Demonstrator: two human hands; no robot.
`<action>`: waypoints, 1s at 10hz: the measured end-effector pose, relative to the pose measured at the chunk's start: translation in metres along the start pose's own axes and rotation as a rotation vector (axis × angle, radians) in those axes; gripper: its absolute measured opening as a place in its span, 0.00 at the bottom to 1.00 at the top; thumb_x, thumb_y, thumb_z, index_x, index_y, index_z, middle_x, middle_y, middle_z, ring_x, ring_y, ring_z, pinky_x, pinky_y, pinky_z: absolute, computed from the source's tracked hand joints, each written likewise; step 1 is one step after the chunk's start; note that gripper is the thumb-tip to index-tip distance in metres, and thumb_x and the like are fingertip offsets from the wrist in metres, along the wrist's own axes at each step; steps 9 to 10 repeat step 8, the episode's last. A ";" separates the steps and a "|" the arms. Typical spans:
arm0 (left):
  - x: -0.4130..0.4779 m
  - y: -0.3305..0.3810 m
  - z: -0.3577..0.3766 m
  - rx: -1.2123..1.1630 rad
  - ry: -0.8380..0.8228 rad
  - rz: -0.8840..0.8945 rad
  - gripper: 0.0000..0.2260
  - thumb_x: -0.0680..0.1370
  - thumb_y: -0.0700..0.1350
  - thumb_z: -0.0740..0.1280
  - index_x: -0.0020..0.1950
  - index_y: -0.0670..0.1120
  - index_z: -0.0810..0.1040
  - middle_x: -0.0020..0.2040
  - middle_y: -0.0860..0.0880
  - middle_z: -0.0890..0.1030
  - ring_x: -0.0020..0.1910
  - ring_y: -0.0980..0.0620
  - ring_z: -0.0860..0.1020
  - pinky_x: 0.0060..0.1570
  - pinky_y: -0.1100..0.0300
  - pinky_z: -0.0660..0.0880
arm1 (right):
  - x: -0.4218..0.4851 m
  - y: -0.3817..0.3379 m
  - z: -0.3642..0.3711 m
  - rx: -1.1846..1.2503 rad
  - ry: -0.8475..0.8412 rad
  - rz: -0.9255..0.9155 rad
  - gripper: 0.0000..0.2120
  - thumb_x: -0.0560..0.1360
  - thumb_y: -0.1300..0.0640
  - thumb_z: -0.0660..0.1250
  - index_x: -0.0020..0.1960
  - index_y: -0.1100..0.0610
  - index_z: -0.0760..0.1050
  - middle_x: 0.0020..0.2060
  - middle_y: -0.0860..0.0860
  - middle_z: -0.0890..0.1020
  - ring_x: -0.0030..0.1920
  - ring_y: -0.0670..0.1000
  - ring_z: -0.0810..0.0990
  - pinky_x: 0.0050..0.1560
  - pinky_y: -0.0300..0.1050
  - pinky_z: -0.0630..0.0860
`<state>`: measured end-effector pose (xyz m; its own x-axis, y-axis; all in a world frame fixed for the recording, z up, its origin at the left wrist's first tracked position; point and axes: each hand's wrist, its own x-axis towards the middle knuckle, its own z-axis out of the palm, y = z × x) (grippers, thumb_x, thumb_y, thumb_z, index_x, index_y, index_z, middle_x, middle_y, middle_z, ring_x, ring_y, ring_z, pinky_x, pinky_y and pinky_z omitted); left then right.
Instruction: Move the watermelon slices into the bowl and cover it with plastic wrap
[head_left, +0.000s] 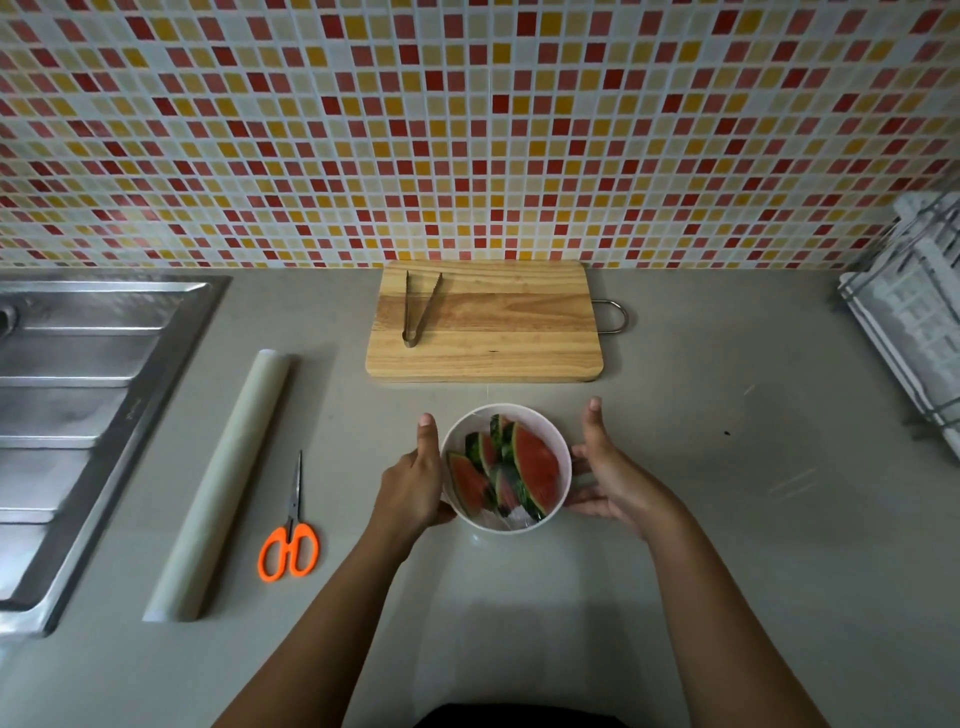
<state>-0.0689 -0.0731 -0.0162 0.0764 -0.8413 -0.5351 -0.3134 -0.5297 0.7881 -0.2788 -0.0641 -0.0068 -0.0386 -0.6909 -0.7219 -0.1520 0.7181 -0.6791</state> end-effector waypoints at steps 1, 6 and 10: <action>0.010 0.007 -0.002 0.002 0.037 0.032 0.35 0.77 0.67 0.46 0.67 0.40 0.70 0.56 0.34 0.78 0.49 0.37 0.81 0.44 0.47 0.81 | 0.008 -0.009 0.006 0.052 0.012 -0.052 0.36 0.65 0.25 0.39 0.42 0.50 0.75 0.37 0.47 0.82 0.40 0.45 0.81 0.32 0.35 0.78; 0.027 0.014 -0.013 0.051 0.134 0.178 0.25 0.79 0.63 0.43 0.44 0.51 0.74 0.48 0.44 0.79 0.47 0.44 0.79 0.56 0.46 0.75 | 0.046 -0.025 0.014 -0.092 0.118 -0.187 0.35 0.75 0.31 0.38 0.51 0.49 0.78 0.50 0.52 0.82 0.51 0.54 0.80 0.55 0.50 0.76; 0.017 0.033 -0.021 0.134 0.303 0.320 0.23 0.82 0.55 0.49 0.46 0.39 0.76 0.45 0.41 0.80 0.47 0.42 0.78 0.48 0.50 0.74 | 0.031 -0.034 0.004 -0.225 0.530 -0.449 0.18 0.80 0.52 0.52 0.56 0.60 0.76 0.57 0.59 0.80 0.59 0.60 0.75 0.53 0.44 0.68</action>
